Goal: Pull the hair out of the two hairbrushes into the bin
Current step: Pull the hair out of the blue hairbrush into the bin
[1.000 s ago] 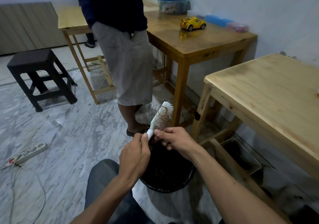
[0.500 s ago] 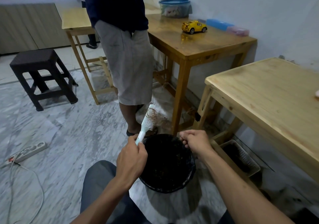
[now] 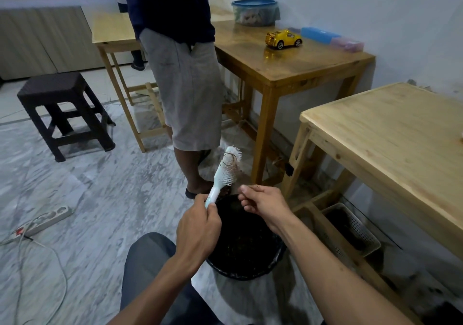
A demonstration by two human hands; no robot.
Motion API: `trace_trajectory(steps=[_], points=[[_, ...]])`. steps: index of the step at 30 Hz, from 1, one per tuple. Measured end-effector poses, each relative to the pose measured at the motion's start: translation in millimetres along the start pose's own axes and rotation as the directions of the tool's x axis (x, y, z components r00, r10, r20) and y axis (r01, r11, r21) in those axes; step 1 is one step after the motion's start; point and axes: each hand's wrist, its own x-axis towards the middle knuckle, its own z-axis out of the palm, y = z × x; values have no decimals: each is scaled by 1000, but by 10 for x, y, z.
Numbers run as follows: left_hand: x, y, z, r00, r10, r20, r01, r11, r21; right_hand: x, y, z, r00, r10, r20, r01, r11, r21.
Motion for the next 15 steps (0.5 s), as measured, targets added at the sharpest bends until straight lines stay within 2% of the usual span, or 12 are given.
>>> trace_trajectory(steps=[4,10,12,15], points=[[26,6,-79,998,-4,-58,1,998,-59,-8,133,-113,988,71,-134,-78,996,-52],[-3,-48,-43,995,-26,-96,21,998,-58,10,88,-140,966,56,-252,-111,972,-207],[13,-71,-29,992,-35,-123,30,999,-35,19,59,-146,952,80,-295,-131,979,-157],[73,-105,-42,984,-76,-159,74,997,-16,16,-7,-156,929,175,-327,-179,984,20]])
